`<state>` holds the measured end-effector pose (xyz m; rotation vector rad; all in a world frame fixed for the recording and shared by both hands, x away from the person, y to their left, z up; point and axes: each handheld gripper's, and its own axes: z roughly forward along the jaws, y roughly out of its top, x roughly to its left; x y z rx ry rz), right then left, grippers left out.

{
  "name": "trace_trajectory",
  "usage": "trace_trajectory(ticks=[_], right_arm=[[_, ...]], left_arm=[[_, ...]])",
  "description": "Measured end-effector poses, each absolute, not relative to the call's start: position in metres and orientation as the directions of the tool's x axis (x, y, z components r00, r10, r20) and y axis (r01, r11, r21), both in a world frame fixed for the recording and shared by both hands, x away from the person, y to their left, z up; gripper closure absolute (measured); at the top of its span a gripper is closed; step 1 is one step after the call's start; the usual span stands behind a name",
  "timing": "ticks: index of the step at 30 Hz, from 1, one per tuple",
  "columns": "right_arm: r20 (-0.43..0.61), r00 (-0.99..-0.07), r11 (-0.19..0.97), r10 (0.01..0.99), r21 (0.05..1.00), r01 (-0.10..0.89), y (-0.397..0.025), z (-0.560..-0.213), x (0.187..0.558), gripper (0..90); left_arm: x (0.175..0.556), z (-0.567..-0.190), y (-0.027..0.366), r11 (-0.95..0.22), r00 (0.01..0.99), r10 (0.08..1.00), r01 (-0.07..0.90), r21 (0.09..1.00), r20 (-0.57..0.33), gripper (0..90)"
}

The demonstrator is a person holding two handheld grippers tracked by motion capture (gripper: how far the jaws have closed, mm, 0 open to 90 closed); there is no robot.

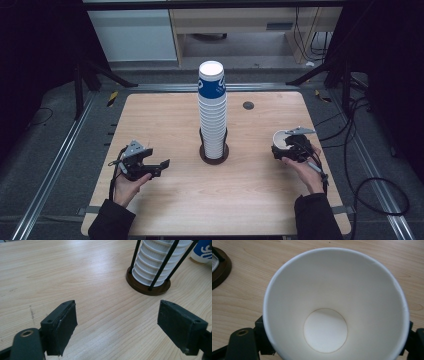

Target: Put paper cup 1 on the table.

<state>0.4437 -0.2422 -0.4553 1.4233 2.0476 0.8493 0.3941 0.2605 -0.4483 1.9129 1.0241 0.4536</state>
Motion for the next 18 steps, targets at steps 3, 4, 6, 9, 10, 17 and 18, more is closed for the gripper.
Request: trace_trajectory(ticks=[3, 4, 6, 9, 10, 17, 18], right_arm=[[-0.054, -0.330, 0.266, 0.943, 0.717, 0.645, -0.2424, -0.4584, 0.4451, 19.2], [-0.060, -0.330, 0.272, 0.942, 0.711, 0.648, -0.2424, -0.4593, 0.4456, 19.2], [-0.055, -0.325, 0.268, 0.944, 0.703, 0.659, -0.2429, -0.4602, 0.4461, 19.0], [-0.043, -0.323, 0.255, 0.946, 0.716, 0.651, -0.2445, -0.4630, 0.4460, 18.6], [-0.040, -0.323, 0.251, 0.946, 0.722, 0.645, -0.2451, -0.4641, 0.4459, 18.4], [0.001, -0.337, 0.224, 0.941, 0.745, 0.628, -0.2486, -0.4623, 0.4458, 9.9], [0.010, -0.337, 0.216, 0.942, 0.749, 0.626, -0.2484, -0.4607, 0.4449, 9.2]], left_arm=[[0.3944, -0.4487, 0.2607, -0.263, 0.590, 0.803, 0.477, 0.839, -0.084, 15.3], [0.3945, -0.4487, 0.2606, -0.263, 0.590, 0.803, 0.477, 0.839, -0.084, 15.3], [0.3946, -0.4491, 0.2601, -0.267, 0.593, 0.801, 0.478, 0.837, -0.083, 15.3], [0.3948, -0.4497, 0.2589, -0.274, 0.595, 0.800, 0.480, 0.834, -0.079, 15.2], [0.3947, -0.4498, 0.2587, -0.276, 0.596, 0.799, 0.479, 0.833, -0.078, 15.2], [0.3948, -0.4494, 0.2600, -0.271, 0.595, 0.799, 0.481, 0.834, -0.083, 15.3], [0.3949, -0.4495, 0.2599, -0.273, 0.596, 0.799, 0.481, 0.833, -0.082, 15.3]])
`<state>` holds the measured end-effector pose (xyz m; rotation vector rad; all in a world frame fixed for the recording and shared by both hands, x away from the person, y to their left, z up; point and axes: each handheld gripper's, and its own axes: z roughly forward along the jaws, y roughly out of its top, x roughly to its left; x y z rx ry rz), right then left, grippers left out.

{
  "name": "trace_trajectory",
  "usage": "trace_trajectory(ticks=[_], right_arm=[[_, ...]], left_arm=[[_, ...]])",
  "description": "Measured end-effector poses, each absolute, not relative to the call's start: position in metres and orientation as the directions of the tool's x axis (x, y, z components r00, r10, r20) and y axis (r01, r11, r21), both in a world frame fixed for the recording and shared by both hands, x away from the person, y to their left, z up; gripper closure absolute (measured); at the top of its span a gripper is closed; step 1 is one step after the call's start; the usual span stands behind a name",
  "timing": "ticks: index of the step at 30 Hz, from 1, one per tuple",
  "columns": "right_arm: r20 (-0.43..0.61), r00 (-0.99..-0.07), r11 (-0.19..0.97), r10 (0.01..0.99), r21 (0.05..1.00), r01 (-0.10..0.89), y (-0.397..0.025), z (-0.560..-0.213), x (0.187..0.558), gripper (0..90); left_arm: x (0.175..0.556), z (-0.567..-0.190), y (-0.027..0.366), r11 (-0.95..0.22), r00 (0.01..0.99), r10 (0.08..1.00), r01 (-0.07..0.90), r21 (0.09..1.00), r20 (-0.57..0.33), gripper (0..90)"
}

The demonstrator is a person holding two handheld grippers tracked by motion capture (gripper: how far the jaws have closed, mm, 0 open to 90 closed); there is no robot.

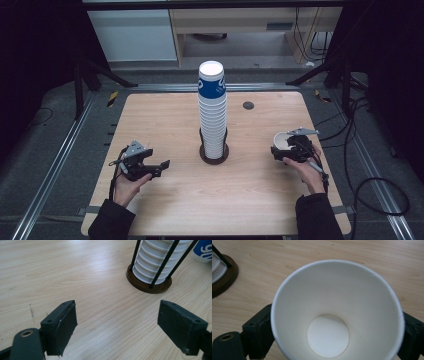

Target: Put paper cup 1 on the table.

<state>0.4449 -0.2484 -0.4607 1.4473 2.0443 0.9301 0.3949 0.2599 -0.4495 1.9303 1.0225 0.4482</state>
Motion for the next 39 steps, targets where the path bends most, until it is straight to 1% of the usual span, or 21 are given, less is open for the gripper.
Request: trace_trajectory(ticks=[2, 7, 17, 21, 27, 30, 35, 39], right_arm=[[0.016, -0.344, 0.210, 0.939, 0.766, 0.607, -0.249, -0.456, 0.444, 6.9], [0.034, -0.335, 0.174, 0.942, 0.803, 0.570, -0.250, -0.447, 0.441, 5.5], [0.031, -0.314, 0.138, 0.949, 0.854, 0.502, -0.253, -0.429, 0.433, 5.5], [0.043, -0.321, 0.120, 0.946, 0.874, 0.471, -0.254, -0.418, 0.429, 5.6], [0.056, -0.367, 0.105, 0.929, 0.908, 0.405, -0.246, -0.398, 0.419, 7.4], [0.064, -0.416, 0.103, 0.907, 0.924, 0.368, -0.239, -0.387, 0.413, 7.5], [0.070, -0.477, 0.107, 0.876, 0.937, 0.333, -0.226, -0.374, 0.406, 6.1], [0.086, -0.513, 0.106, 0.854, 0.936, 0.334, -0.220, -0.370, 0.403, 5.2]], left_arm=[[0.395, -0.450, 0.260, -0.276, 0.597, 0.798, 0.481, 0.832, -0.080, 15.2], [0.395, -0.449, 0.260, -0.273, 0.595, 0.799, 0.483, 0.832, -0.083, 15.3], [0.395, -0.450, 0.259, -0.277, 0.599, 0.797, 0.484, 0.830, -0.084, 15.3], [0.395, -0.450, 0.259, -0.279, 0.601, 0.795, 0.486, 0.828, -0.084, 15.3], [0.395, -0.451, 0.258, -0.281, 0.605, 0.791, 0.486, 0.828, -0.087, 15.3], [0.395, -0.451, 0.258, -0.280, 0.605, 0.791, 0.486, 0.828, -0.087, 15.3], [0.395, -0.451, 0.257, -0.283, 0.606, 0.791, 0.487, 0.826, -0.086, 15.4], [0.395, -0.451, 0.258, -0.281, 0.606, 0.791, 0.488, 0.826, -0.089, 15.4]])
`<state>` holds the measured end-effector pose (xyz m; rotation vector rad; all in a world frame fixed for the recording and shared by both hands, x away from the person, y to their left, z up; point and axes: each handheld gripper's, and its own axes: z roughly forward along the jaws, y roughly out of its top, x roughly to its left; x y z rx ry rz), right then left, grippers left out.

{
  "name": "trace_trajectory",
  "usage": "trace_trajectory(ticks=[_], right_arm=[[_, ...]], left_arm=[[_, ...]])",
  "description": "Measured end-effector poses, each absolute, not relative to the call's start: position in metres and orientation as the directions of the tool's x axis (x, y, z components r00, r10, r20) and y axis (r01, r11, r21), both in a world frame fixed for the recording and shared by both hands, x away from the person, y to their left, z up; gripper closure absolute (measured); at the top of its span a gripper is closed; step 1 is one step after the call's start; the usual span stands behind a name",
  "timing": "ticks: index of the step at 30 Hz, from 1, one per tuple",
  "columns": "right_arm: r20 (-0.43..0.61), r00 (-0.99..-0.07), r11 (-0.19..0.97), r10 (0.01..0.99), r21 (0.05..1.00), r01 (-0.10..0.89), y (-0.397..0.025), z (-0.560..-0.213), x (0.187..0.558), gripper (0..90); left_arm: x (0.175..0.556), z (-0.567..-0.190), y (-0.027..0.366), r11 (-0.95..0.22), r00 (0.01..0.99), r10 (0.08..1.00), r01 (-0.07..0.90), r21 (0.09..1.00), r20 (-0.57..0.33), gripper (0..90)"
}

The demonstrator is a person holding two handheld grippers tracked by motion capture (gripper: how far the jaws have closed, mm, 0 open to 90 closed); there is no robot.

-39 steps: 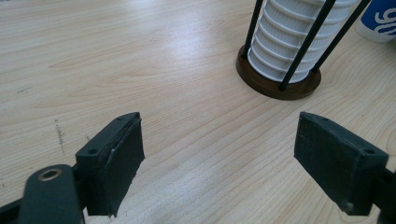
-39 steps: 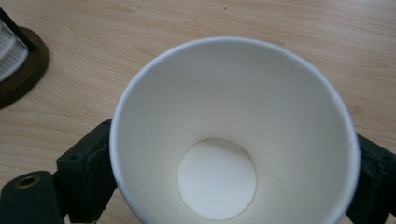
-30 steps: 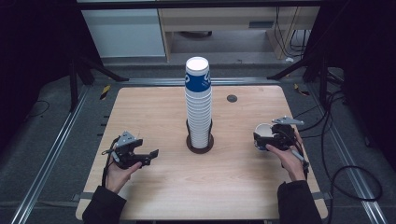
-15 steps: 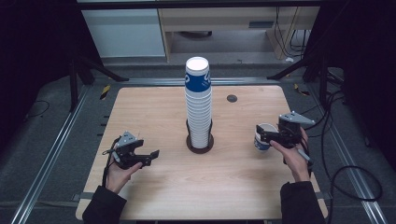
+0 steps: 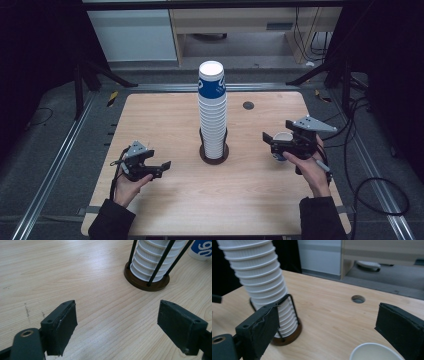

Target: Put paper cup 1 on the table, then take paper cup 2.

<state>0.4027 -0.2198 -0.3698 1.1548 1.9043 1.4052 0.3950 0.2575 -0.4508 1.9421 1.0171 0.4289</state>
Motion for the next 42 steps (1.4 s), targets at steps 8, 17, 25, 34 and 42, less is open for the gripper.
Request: trace_trajectory(ticks=[8, 17, 25, 34, 42], right_arm=[[0.090, -0.547, 0.108, 0.832, 0.941, 0.319, -0.208, -0.363, 0.398, 6.9], [0.067, -0.596, 0.107, 0.800, 0.962, 0.251, -0.188, -0.342, 0.396, 7.2], [0.059, -0.653, 0.090, 0.755, 0.977, 0.191, -0.164, -0.310, 0.403, 7.3], [0.060, -0.702, 0.066, 0.709, 0.986, 0.151, -0.136, -0.281, 0.415, 7.3], [0.046, -0.722, 0.065, 0.690, 0.990, 0.125, -0.109, -0.270, 0.431, 7.1]], left_arm=[[0.396, -0.451, 0.257, -0.283, 0.606, 0.790, 0.492, 0.824, -0.090, 15.4], [0.396, -0.451, 0.257, -0.282, 0.599, 0.796, 0.493, 0.823, -0.086, 15.5], [0.396, -0.453, 0.256, -0.286, 0.598, 0.797, 0.496, 0.820, -0.085, 15.5], [0.396, -0.452, 0.258, -0.279, 0.596, 0.798, 0.497, 0.822, -0.090, 15.5], [0.397, -0.453, 0.257, -0.281, 0.597, 0.797, 0.497, 0.821, -0.089, 15.5]])
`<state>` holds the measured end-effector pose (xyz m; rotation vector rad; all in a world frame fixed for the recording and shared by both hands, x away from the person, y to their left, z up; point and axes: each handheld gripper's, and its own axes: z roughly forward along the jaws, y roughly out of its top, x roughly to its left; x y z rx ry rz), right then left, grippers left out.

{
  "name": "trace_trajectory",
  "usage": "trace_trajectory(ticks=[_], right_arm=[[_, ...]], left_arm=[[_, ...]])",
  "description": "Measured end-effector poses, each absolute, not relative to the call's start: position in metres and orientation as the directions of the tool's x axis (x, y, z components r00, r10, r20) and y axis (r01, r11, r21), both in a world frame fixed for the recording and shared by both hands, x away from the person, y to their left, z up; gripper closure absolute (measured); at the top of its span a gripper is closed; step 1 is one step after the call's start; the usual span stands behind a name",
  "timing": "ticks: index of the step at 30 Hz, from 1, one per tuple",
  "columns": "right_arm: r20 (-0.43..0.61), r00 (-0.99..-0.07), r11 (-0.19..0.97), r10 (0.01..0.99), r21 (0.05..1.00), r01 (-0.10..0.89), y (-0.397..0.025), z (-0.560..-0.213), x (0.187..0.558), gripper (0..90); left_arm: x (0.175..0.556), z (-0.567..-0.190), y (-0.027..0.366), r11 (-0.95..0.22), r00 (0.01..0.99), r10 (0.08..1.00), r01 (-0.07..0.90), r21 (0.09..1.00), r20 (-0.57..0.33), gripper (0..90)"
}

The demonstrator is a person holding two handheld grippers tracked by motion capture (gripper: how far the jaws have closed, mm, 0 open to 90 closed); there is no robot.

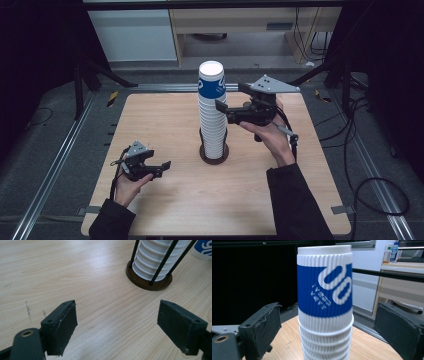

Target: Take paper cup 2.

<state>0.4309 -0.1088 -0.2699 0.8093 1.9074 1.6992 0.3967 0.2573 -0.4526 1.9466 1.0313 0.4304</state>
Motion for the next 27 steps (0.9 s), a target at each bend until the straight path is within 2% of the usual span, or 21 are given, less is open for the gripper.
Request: trace_trajectory(ticks=[15, 27], right_arm=[[0.027, -0.705, 0.093, 0.709, 0.987, 0.131, -0.067, -0.275, 0.463, 9.1], [0.002, -0.684, 0.114, 0.729, 0.986, 0.124, -0.058, -0.281, 0.469, 17.7]], left_arm=[[0.397, -0.453, 0.256, -0.284, 0.601, 0.794, 0.498, 0.819, -0.090, 15.4], [0.396, -0.453, 0.256, -0.288, 0.604, 0.792, 0.497, 0.819, -0.089, 15.4]])
